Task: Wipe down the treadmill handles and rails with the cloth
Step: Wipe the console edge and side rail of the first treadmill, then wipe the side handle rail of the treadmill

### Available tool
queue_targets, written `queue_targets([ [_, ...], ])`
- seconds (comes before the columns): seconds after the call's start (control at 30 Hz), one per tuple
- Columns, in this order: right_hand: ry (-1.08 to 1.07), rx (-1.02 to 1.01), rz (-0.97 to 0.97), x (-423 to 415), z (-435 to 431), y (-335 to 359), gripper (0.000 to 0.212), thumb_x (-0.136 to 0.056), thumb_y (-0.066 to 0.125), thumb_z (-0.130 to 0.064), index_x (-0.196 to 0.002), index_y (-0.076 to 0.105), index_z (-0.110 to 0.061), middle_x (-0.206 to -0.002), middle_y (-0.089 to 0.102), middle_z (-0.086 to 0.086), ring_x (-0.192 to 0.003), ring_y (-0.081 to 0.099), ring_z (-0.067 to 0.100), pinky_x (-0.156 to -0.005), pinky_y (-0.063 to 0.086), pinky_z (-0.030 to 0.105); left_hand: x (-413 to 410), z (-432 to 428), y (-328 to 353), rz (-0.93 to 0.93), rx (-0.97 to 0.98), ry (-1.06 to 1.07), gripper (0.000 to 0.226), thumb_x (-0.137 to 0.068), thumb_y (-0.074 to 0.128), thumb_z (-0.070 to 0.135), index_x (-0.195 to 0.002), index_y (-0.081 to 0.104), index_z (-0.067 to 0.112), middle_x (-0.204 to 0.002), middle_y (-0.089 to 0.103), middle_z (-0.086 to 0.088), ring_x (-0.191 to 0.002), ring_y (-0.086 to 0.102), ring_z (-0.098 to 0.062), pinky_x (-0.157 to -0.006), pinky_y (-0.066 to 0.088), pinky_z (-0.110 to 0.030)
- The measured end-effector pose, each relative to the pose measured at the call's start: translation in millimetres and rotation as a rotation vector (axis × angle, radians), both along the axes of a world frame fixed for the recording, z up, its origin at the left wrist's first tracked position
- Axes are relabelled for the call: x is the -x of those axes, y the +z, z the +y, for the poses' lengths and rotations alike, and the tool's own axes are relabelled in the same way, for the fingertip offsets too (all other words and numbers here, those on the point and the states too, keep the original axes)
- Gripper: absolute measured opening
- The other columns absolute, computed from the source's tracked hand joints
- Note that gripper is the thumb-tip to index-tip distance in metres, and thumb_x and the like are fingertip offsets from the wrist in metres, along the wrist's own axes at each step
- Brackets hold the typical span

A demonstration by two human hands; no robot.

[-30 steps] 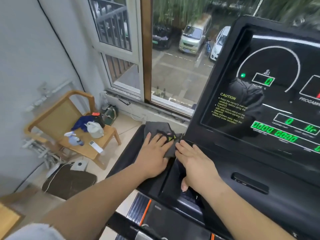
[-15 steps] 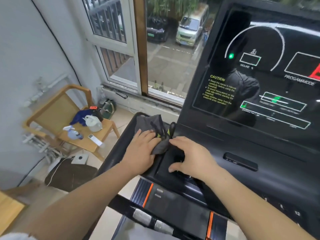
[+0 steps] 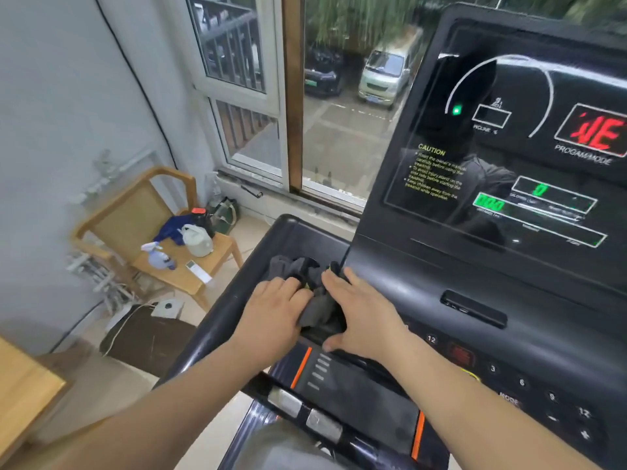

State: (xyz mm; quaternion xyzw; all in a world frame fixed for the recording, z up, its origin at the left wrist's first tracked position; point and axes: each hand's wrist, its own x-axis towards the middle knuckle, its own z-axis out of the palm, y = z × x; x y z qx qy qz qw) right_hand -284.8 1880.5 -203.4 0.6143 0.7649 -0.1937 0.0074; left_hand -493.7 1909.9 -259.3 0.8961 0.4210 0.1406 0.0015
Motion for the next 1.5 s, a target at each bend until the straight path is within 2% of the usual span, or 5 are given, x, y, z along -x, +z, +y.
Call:
queue_targets([
  [0.2, 0.03, -0.063, -0.093, 7, -2, 3, 0.122, -0.075, 0.078, -0.066, -0.164, 0.011, -0.016, -0.171, 0.012, -0.002, -0.158, 0.006, 0.016, -0.126, -0.002, 0.033, 28, 26, 10, 0.141, 0.016, 0.233, 0.031, -0.084, 0.063, 0.03, -0.114, 0.063, 0.026, -0.103, 0.056, -0.003, -0.093, 0.055, -0.031, -0.074, 0.043, -0.043],
  [0.83, -0.095, -0.002, -0.095, 108, 13, 6, 0.037, -0.094, 0.067, -0.042, -0.122, 0.062, -0.018, -0.123, 0.054, -0.001, -0.122, 0.049, 0.024, -0.082, 0.051, 0.038, 123, -48, 10, 0.072, 0.274, 0.515, 0.06, -0.075, 0.066, 0.036, -0.133, 0.052, 0.027, -0.115, 0.05, -0.007, -0.1, 0.053, -0.034, -0.069, 0.055, -0.044],
  [1.17, 0.017, -0.119, -0.326, 135, 10, -20, 0.028, -0.076, 0.073, -0.01, -0.102, 0.064, -0.016, -0.105, 0.056, -0.001, -0.1, 0.056, 0.02, -0.048, 0.014, 0.026, 137, -43, 7, 0.054, 0.422, 0.47, 0.079, -0.086, 0.055, 0.053, -0.155, 0.026, 0.031, -0.14, 0.033, -0.013, -0.119, 0.048, -0.037, -0.09, 0.05, -0.049],
  [1.3, 0.02, -0.08, -0.286, 135, 20, -12, 0.027, -0.087, 0.064, -0.024, -0.113, 0.061, -0.019, -0.119, 0.049, -0.004, -0.112, 0.047, 0.02, -0.059, 0.038, 0.028, 100, 18, 10, 0.003, 0.579, 0.491, 0.082, -0.102, 0.045, 0.046, -0.163, -0.008, 0.032, -0.154, 0.026, -0.015, -0.122, 0.052, -0.042, -0.091, 0.052, -0.05],
  [1.5, -0.049, 0.053, -0.056, 108, 24, -9, 0.059, -0.09, 0.065, -0.031, -0.148, 0.053, -0.034, -0.158, 0.036, -0.02, -0.143, 0.033, 0.009, -0.107, 0.046, 0.034, 111, -25, 0, 0.119, 0.346, 0.352, 0.084, -0.096, 0.048, 0.049, -0.163, -0.001, 0.038, -0.142, 0.037, -0.01, -0.116, 0.05, -0.033, -0.082, 0.054, -0.044],
])
